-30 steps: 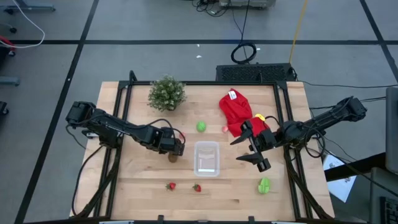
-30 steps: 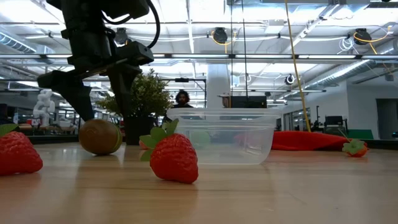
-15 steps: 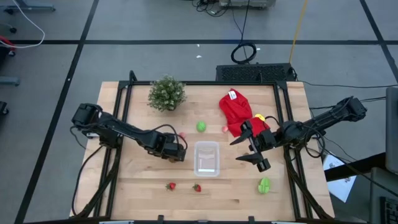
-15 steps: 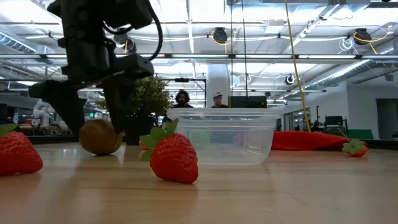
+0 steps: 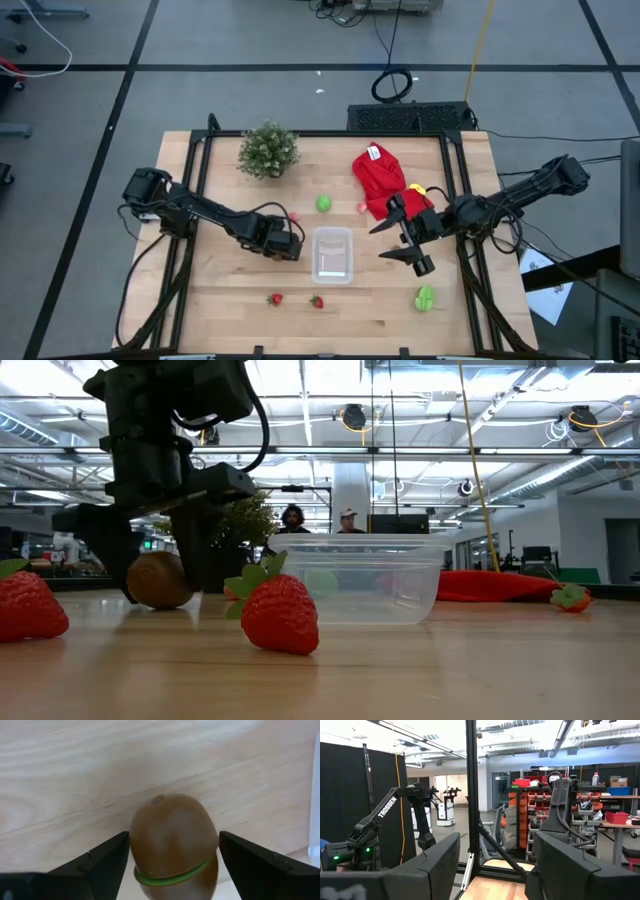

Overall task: Pick and placing Produce into tupperware
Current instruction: Put the brown kiwi into the transparent bin

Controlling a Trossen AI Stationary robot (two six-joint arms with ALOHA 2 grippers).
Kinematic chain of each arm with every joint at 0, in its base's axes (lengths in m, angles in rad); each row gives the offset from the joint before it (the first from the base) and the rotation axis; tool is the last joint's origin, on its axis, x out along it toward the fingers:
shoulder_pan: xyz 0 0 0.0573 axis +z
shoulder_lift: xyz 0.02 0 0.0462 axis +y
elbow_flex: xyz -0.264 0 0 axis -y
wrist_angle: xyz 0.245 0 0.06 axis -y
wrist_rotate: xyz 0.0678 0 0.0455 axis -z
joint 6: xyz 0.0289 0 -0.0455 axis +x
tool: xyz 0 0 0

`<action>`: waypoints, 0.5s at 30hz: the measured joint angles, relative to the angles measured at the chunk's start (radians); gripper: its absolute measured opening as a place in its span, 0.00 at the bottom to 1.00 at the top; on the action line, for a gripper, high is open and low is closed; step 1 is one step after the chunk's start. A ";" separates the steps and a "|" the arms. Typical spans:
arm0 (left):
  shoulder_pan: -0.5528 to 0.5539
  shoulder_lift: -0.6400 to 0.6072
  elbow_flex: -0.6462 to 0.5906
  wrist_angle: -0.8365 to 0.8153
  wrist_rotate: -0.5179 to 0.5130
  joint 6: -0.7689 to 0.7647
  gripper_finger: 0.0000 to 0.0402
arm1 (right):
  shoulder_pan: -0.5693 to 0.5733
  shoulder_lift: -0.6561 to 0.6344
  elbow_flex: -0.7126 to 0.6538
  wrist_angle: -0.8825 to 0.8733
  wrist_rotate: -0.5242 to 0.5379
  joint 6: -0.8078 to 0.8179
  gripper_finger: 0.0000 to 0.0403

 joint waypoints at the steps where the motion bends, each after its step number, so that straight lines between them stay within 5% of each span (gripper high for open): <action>1: 0.000 0.000 0.000 -0.002 -0.001 0.000 0.77 | 0.000 0.000 0.000 -0.002 0.000 0.000 0.60; 7: 0.000 0.000 0.000 -0.002 -0.002 0.000 0.75 | 0.000 0.000 0.000 -0.006 0.000 0.000 0.60; 15: 0.000 0.000 0.000 0.004 -0.021 0.009 0.56 | 0.000 0.000 0.000 -0.006 0.000 0.000 0.60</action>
